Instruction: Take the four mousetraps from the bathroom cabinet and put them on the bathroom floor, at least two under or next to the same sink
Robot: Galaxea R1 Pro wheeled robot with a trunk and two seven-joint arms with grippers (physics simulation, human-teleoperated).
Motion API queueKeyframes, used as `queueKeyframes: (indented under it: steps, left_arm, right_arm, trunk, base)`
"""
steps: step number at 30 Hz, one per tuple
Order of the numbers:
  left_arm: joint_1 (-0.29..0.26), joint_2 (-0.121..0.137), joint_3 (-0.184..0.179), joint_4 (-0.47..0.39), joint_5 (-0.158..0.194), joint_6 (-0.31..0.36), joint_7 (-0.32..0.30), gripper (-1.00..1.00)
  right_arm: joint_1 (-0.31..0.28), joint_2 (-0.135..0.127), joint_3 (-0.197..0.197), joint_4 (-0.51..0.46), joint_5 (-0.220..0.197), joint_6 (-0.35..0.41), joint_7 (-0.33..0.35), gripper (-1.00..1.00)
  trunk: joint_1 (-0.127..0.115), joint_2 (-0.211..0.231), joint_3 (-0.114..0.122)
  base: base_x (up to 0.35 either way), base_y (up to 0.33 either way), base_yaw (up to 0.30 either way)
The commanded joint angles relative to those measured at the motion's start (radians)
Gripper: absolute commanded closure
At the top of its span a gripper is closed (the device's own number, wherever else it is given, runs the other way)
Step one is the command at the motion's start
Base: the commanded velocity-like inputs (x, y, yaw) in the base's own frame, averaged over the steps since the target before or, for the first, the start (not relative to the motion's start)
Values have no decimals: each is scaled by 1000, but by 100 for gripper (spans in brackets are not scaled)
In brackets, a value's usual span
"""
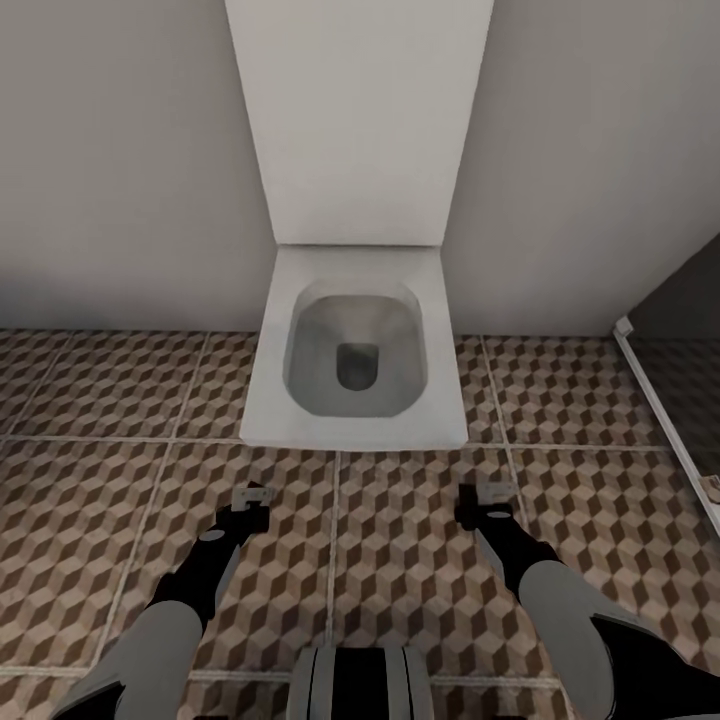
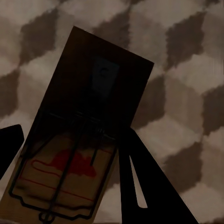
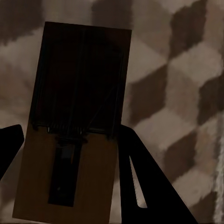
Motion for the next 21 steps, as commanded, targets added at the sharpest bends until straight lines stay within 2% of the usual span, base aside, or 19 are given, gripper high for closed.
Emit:
queueKeyframes:
  steps: [1,14,21]
  left_arm:
    - [0,-2,9,-3,-7,5,-14,100]
    - [0,-2,9,-3,-7,5,-14,100]
    - [0,-2,9,-3,-7,5,-14,100]
  right_arm:
    - [0,1,-4,-2,8,6,-3,100]
    - [0,1,-4,-2,8,4,-4,100]
    - [0,0,-5,-2,8,5,-5,100]
  trunk:
    - [0,-1,-5]
    - [6,-4,-55]
    - [6,-4,-55]
  base:
    - [0,0,0]
    - [0,0,0]
    - [0,0,0]
